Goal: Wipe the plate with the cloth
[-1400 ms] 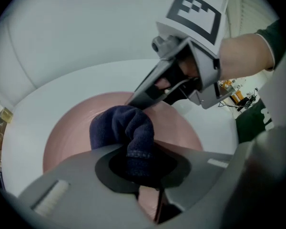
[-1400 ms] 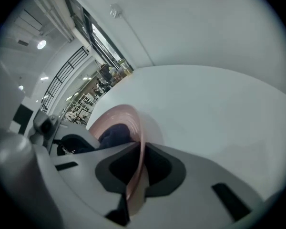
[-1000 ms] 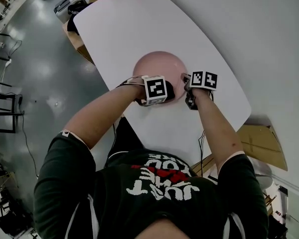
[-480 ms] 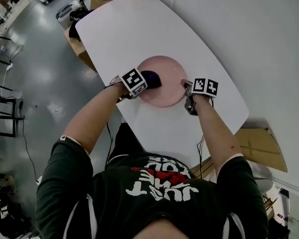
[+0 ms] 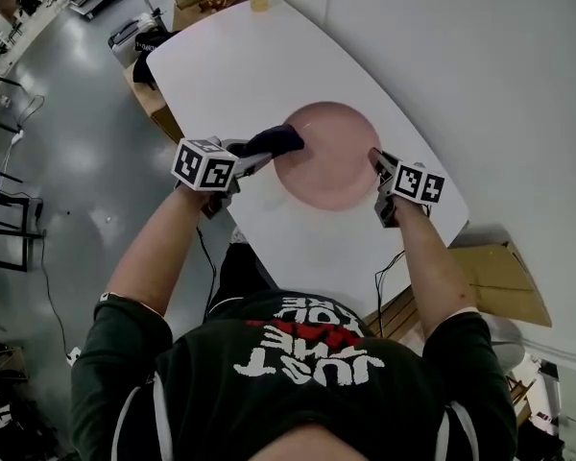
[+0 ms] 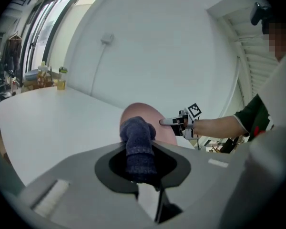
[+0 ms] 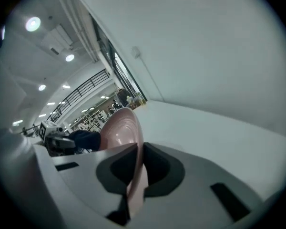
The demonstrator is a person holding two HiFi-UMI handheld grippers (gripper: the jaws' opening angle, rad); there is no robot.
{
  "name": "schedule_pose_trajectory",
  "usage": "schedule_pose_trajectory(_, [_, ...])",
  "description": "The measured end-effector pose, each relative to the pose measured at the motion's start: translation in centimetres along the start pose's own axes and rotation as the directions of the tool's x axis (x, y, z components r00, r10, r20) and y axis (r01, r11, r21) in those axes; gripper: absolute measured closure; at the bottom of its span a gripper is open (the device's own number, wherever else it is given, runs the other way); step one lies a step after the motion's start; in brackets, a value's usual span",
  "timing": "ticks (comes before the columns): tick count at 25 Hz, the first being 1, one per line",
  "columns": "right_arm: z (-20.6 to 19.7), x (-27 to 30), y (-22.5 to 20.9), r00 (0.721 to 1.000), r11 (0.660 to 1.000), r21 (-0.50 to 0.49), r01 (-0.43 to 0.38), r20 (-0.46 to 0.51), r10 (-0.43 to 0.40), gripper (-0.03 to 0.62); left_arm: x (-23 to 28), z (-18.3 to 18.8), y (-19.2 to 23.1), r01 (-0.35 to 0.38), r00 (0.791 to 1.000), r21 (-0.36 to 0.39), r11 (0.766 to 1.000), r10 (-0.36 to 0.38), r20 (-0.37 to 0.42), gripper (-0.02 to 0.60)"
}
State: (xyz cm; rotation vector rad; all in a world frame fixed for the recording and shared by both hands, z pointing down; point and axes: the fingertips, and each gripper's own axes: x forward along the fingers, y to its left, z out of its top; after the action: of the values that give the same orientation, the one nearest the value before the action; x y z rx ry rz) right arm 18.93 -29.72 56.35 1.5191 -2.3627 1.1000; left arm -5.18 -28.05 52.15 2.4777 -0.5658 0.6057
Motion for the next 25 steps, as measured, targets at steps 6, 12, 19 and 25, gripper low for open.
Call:
schedule_pose_trajectory(6, [4.8, -4.4, 4.4, 0.998, 0.939, -0.343, 0.012, 0.065, 0.011, 0.579, -2.7, 8.4, -4.8, -0.016, 0.994, 0.148, 0.989, 0.0, 0.109, 0.514])
schedule_pose_trajectory(12, [5.9, -5.5, 7.4, 0.997, 0.904, -0.427, 0.003, 0.071, 0.03, 0.578, -2.4, 13.3, -8.4, -0.045, 0.994, 0.276, 0.96, 0.015, 0.11, 0.513])
schedule_pose_trajectory(19, [8.6, -6.0, 5.4, 0.984, 0.997, -0.065, 0.034, 0.176, -0.022, 0.578, -0.1, 13.0, -15.3, 0.006, 0.994, 0.343, 0.939, -0.043, 0.1, 0.512])
schedule_pose_trajectory(25, [14.9, -6.7, 6.4, 0.948, 0.997, 0.082, 0.005, 0.317, -0.031, 0.579, 4.0, 10.0, -20.5, 0.057, 0.998, 0.392, 0.918, -0.065, 0.008, 0.514])
